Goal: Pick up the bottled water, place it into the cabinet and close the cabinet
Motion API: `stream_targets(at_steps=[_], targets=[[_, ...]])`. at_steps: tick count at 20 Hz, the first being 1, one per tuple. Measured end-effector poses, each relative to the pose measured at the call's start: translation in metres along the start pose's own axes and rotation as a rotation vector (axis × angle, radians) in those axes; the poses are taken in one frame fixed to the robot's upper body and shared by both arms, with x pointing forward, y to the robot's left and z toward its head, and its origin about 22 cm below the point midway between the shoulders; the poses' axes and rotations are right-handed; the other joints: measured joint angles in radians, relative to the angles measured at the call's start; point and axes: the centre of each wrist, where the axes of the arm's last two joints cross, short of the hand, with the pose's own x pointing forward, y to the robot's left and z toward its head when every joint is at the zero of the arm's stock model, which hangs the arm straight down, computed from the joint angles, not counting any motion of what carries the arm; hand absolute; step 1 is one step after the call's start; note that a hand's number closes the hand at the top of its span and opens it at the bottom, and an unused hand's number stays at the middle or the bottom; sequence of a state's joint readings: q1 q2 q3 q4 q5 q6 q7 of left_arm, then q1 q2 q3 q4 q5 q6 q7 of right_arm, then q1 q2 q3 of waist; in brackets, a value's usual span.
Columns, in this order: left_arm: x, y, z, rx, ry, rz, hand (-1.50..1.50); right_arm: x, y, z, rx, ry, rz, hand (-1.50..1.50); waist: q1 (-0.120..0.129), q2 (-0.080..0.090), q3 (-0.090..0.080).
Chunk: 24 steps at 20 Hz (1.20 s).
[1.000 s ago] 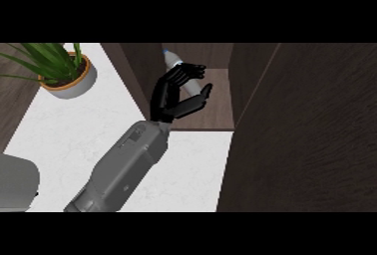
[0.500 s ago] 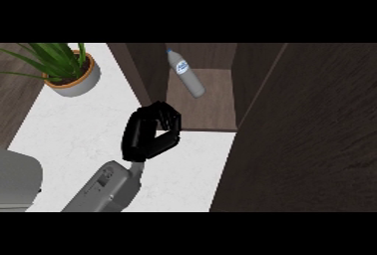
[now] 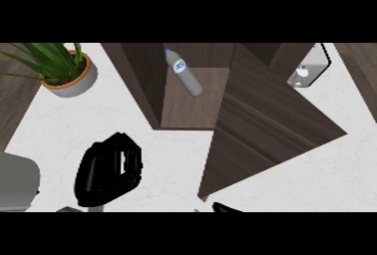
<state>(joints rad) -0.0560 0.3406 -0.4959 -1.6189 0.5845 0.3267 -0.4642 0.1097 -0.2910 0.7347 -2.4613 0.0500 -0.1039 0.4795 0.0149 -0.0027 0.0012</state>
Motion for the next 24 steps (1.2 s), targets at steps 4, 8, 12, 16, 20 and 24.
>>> stream_targets(at_steps=[4,8,12,16,20,24], targets=[[0.01,0.015,0.019,0.019,-0.002,-0.001,1.5,0.007,0.014,-0.016,0.038,-0.006,-0.005,1.5,0.002,-0.001,-0.002],[0.023,0.034,0.033,0.046,-0.016,-0.002,1.5,0.008,0.035,-0.033,0.106,-0.022,0.005,1.5,0.005,-0.002,-0.003],[0.029,0.047,0.041,0.06,-0.021,-0.001,1.5,0.012,0.037,-0.037,0.116,-0.042,0.11,1.5,0.007,-0.002,-0.004],[0.039,0.064,0.047,0.064,-0.027,-0.002,1.5,0.016,0.039,-0.043,0.105,-0.089,0.15,1.5,0.018,0.0,-0.005],[0.043,0.076,0.055,0.063,-0.028,-0.004,1.5,0.019,0.036,-0.054,0.06,-0.105,0.156,1.5,0.026,0.002,-0.005],[0.049,0.086,0.065,0.055,-0.026,-0.004,1.5,0.019,0.037,-0.092,-0.014,-0.101,0.116,1.5,0.036,0.005,-0.005]])
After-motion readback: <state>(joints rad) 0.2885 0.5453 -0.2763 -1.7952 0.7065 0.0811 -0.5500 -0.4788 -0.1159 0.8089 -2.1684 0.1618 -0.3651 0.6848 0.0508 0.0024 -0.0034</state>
